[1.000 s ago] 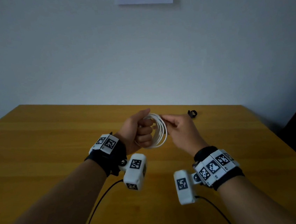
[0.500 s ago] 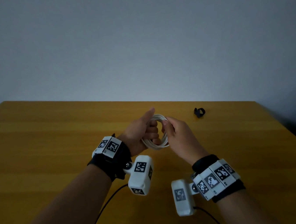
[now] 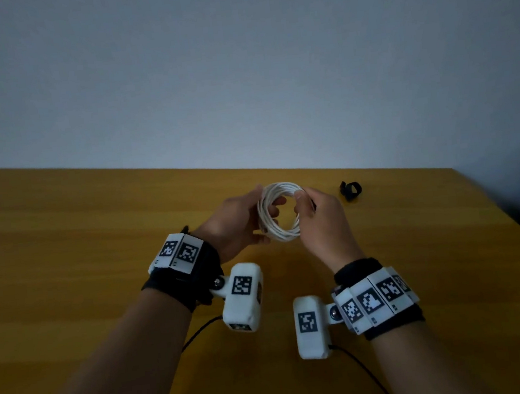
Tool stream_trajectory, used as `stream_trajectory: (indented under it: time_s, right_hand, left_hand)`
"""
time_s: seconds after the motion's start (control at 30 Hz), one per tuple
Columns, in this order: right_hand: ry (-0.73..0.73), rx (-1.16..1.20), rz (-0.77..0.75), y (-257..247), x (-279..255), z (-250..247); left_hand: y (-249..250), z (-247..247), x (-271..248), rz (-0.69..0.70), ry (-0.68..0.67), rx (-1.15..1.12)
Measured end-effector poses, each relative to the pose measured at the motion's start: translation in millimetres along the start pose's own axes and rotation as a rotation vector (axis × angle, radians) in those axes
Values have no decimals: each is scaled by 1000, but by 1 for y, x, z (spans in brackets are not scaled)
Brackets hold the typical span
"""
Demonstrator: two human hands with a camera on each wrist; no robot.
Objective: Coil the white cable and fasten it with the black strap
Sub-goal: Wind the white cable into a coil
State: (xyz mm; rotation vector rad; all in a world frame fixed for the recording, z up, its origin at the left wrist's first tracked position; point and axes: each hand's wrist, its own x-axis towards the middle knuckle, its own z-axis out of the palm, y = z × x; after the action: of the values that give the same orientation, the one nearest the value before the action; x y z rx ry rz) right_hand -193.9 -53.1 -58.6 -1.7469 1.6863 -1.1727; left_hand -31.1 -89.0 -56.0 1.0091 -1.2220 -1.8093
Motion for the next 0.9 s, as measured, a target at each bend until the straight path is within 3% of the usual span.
stream_trajectory:
  time_s: [0.23,0.43,0.73,0.9]
  right_hand:
    - [-27,12,-2,6,17,2]
    - [-87,6,4,14,28,11]
    - [-234,0,78,25,41,4]
    - [-274,-65,128,32,45,-10]
  left_hand:
    - [-6,-7,12,-73,-137,-315]
    - [-17,-10,20,-19,-178,-549]
    - [-31,-11,35,-26,70,-463]
    - [-32,-8,36,16,122,-430]
